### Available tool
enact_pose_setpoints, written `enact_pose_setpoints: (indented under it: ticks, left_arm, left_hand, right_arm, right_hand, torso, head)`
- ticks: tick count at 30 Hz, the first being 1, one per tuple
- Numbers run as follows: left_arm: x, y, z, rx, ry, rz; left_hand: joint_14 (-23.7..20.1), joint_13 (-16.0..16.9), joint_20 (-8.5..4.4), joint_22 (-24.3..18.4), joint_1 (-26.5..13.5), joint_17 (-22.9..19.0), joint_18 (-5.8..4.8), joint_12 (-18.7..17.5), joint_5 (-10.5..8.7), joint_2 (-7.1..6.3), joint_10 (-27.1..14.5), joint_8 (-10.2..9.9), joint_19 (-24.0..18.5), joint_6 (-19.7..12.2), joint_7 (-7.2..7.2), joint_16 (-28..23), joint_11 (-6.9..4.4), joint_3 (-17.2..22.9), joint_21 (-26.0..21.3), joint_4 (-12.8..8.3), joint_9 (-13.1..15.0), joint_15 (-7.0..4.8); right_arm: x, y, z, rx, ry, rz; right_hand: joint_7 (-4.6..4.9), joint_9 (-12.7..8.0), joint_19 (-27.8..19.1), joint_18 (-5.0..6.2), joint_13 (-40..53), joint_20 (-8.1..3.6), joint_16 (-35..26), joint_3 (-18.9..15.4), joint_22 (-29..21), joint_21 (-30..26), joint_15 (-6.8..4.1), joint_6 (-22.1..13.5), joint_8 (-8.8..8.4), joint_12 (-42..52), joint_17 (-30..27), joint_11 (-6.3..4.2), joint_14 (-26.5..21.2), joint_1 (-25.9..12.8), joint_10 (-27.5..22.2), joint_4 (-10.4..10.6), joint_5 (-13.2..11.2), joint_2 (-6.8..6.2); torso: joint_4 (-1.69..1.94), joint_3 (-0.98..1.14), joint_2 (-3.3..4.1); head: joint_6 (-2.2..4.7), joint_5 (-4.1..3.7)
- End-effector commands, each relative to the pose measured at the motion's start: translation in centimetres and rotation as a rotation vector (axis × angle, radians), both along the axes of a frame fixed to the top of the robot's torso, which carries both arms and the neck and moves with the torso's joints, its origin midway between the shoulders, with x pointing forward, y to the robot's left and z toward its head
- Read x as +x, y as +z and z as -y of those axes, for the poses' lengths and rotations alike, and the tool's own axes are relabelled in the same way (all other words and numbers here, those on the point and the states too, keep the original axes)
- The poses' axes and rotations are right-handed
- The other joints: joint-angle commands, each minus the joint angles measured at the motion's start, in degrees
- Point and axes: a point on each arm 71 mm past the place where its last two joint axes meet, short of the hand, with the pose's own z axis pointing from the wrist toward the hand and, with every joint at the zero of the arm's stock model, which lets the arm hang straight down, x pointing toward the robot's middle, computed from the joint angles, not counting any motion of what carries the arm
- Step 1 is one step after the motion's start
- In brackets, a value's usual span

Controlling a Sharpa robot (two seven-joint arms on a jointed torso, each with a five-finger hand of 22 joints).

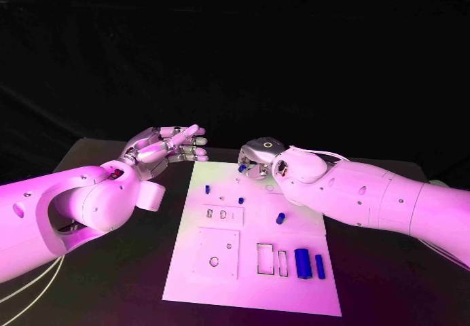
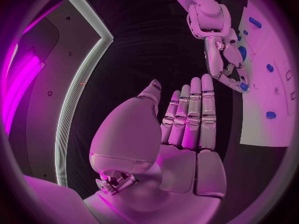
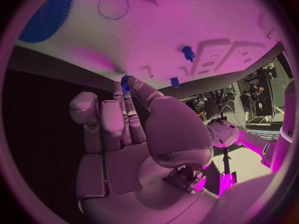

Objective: Assemble the parts on the task board

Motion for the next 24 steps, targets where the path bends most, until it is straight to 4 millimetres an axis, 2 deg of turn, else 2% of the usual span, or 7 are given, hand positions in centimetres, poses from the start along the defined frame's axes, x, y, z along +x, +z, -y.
enact_pose_setpoints:
  ticks: [1, 4, 11, 24]
  left_arm:
    - [-0.09, 0.2, 0.24, -0.01, -0.024, 0.007]
    - [-0.08, 0.23, 0.24, -0.01, -0.024, 0.007]
    - [-0.07, 0.27, 0.22, -0.009, -0.023, 0.007]
    - [-0.02, 0.3, 0.14, -0.007, -0.021, 0.006]
  left_hand:
    - [-0.4, -0.07, 0.04, -0.08, 0.08, 0.09, 0.07, -0.3, -0.19, 0.44, -0.12, -0.36, -0.31, 0.02, 0.35, -0.29, 0.24, -0.03, -0.25, -0.25, -0.09, -0.03]
    - [-0.4, -0.07, 0.04, -0.08, 0.08, 0.09, 0.07, -0.3, -0.19, 0.44, -0.12, -0.36, -0.31, 0.02, 0.35, -0.29, 0.24, -0.03, -0.25, -0.25, -0.09, -0.03]
    - [-0.4, -0.07, 0.04, -0.08, 0.08, 0.09, 0.07, -0.3, -0.19, 0.44, -0.12, -0.36, -0.31, 0.02, 0.35, -0.29, 0.24, -0.03, -0.25, -0.25, -0.09, -0.03]
    - [-0.42, -0.08, 0.05, -0.09, 0.15, 0.12, 0.07, -0.34, -0.18, 0.47, -0.1, -0.4, -0.33, 0.04, 0.35, -0.34, 0.24, -0.05, -0.26, -0.3, -0.09, -0.03]
  right_arm:
    - [0.09, -0.14, 0.1, -0.011, -0.01, -0.006]
    - [0.1, -0.13, 0.04, -0.009, -0.008, -0.006]
    - [0.19, -0.16, 0.12, -0.009, -0.011, -0.013]
    - [0.09, -0.18, 0.22, -0.008, -0.01, -0.022]
  right_hand:
    - [0.58, -0.04, -0.62, -0.6, -0.26, 0.32, -0.36, 0.26, -0.4, -0.61, 0.14, -0.93, -0.44, -0.95, -0.48, 0.33, 0.35, -0.35, -1.55, 0.41, 0.21, -0.5]
    - [1.15, -0.51, -1.42, -0.39, -0.38, 0.73, -1.03, 0.75, -1.54, -1.48, 0.75, -3.32, -0.68, -2.2, -1.66, 1.0, 0.0, -0.5, -4.04, 0.7, 0.06, -1.36]
    - [1.22, -1.23, -2.93, 0.11, -0.28, 1.12, -2.53, 0.69, -3.84, -3.24, 1.13, -6.26, -0.67, -2.52, -4.14, 1.43, -0.63, -0.67, -5.74, 1.26, -0.73, -2.62]
    - [1.09, -1.43, -2.9, 0.13, -0.15, 1.18, -2.63, 0.53, -3.76, -3.45, 1.11, -6.76, -0.48, -1.98, -4.32, 1.36, -0.65, -0.46, -5.68, 1.72, -0.77, -2.76]
  torso:
    - [-0.05, 0.02, -0.04]
    - [-0.04, 0.01, -0.04]
    - [-0.08, 0.01, -0.02]
    - [-0.12, 0.01, 0.0]
  head:
    - [-0.06, 0.05]
    - [-0.04, 0.02]
    - [-0.08, 0.09]
    - [-0.11, -0.03]
